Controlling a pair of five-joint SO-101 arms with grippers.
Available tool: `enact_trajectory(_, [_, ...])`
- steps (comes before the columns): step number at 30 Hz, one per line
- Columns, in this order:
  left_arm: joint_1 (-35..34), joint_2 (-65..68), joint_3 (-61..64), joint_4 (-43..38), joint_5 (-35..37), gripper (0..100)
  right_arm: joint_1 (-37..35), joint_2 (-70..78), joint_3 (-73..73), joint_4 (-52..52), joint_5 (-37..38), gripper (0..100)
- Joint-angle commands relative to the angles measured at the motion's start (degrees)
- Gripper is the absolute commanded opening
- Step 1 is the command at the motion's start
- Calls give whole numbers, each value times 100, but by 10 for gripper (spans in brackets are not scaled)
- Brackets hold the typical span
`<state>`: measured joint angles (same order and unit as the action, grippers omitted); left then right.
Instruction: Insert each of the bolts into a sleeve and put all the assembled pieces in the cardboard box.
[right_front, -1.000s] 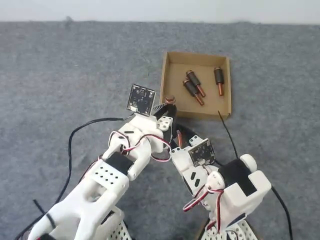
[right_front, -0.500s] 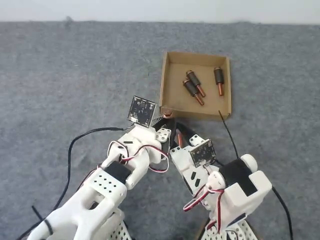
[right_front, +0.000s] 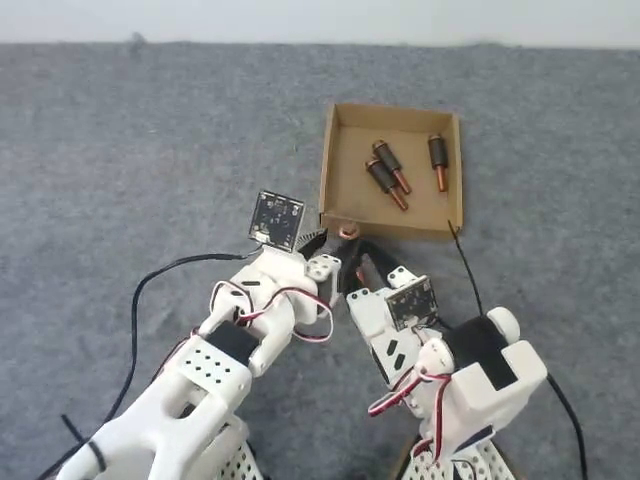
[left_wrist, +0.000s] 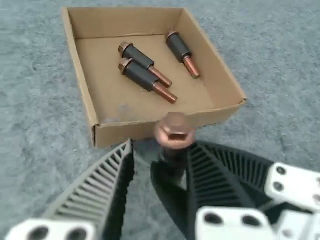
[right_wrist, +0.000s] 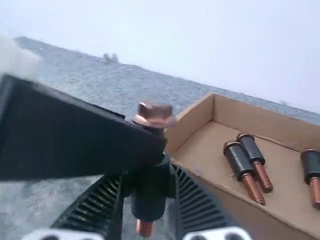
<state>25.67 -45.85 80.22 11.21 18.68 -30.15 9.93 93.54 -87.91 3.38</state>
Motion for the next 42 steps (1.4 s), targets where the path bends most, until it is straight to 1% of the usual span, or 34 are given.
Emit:
enact_trajectory(1, [44, -114, -4, -70, -88, 157, 66, -40, 35, -189, 62, 6])
enact_trajectory(6, [79, -158, -4, -70, -88, 153, 66, -31, 26, -171, 70, 6])
enact_trajectory(11, [396, -167, -13, -70, -88, 153, 66, -31, 26, -163, 70, 6])
enact_trajectory(15, [519, -167, -57, -70, -88, 152, 66, -31, 0, -145, 70, 6])
enact_trajectory(22, [492, -176, -286, -70, -88, 152, 84, -22, -53, -136, 62, 6])
enact_trajectory(26, [273, -264, -488, -53, -88, 152, 84, -22, -70, -136, 53, 6])
enact_trajectory(29, [237, -615, -769, 554, -88, 152, 233, -66, -79, -136, 35, 6])
enact_trajectory(32, [202, -1143, -1007, 1169, -88, 152, 233, -48, -79, -136, 35, 6])
enact_trajectory(36, [9, -1802, -1007, 1679, -88, 152, 242, -48, -79, -136, 35, 6])
enact_trajectory(39, [-431, -2145, -1007, 1943, -9, 152, 251, -48, -79, -136, 35, 6])
enact_trajectory(42, [-1108, -2303, -1007, 2127, 299, 152, 259, -48, -79, -136, 35, 6])
